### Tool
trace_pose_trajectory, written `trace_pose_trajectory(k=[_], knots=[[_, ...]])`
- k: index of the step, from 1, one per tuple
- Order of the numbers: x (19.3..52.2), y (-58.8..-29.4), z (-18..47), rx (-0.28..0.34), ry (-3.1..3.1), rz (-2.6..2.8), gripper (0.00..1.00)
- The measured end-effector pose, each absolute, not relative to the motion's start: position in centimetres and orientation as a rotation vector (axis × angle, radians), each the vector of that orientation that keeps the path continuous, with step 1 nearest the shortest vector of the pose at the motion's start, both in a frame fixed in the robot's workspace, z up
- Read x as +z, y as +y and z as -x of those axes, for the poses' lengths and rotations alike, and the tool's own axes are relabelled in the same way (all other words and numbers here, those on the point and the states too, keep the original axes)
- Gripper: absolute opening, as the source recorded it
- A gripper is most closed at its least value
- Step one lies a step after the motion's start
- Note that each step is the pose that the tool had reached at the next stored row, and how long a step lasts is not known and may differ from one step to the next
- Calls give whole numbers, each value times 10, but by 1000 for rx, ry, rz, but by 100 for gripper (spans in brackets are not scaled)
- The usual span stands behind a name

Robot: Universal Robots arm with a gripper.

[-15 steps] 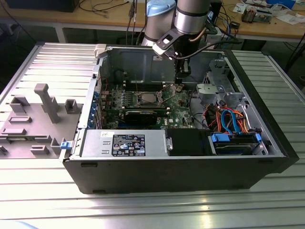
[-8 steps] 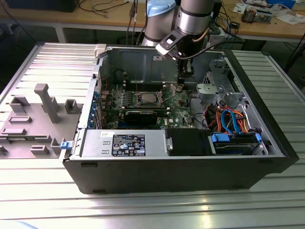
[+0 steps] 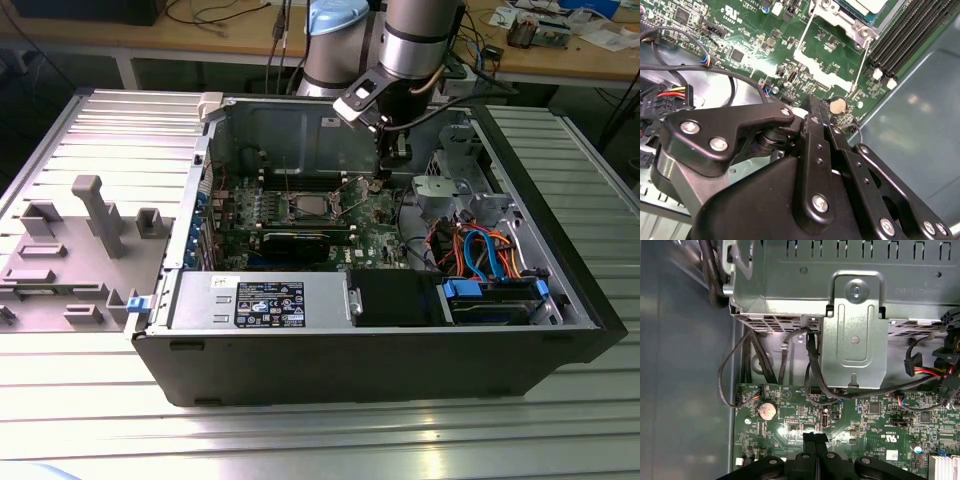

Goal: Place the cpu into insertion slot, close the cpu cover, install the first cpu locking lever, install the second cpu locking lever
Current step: 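Close the cpu cover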

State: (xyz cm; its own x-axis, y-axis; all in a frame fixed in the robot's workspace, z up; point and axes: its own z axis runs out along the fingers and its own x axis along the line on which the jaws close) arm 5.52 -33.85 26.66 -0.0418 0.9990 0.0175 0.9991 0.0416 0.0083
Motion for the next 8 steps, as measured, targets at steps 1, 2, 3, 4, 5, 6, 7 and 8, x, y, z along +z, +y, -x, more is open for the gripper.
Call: trace_pose_trajectory(k=[1, 2, 3, 4, 5, 6, 7, 8], knots=[[263, -338, -56, -27, -2265, 2166, 11], [261, -338, -56, -26, -2267, 2162, 11], [257, -338, -57, -25, -2270, 2159, 11], [254, -338, -57, -23, -2273, 2153, 11], [251, -339, -57, -21, -2277, 2148, 11], [249, -339, -57, -20, -2280, 2142, 11], [247, -339, -57, -19, -2283, 2138, 11], [244, -339, -57, -16, -2286, 2132, 11]])
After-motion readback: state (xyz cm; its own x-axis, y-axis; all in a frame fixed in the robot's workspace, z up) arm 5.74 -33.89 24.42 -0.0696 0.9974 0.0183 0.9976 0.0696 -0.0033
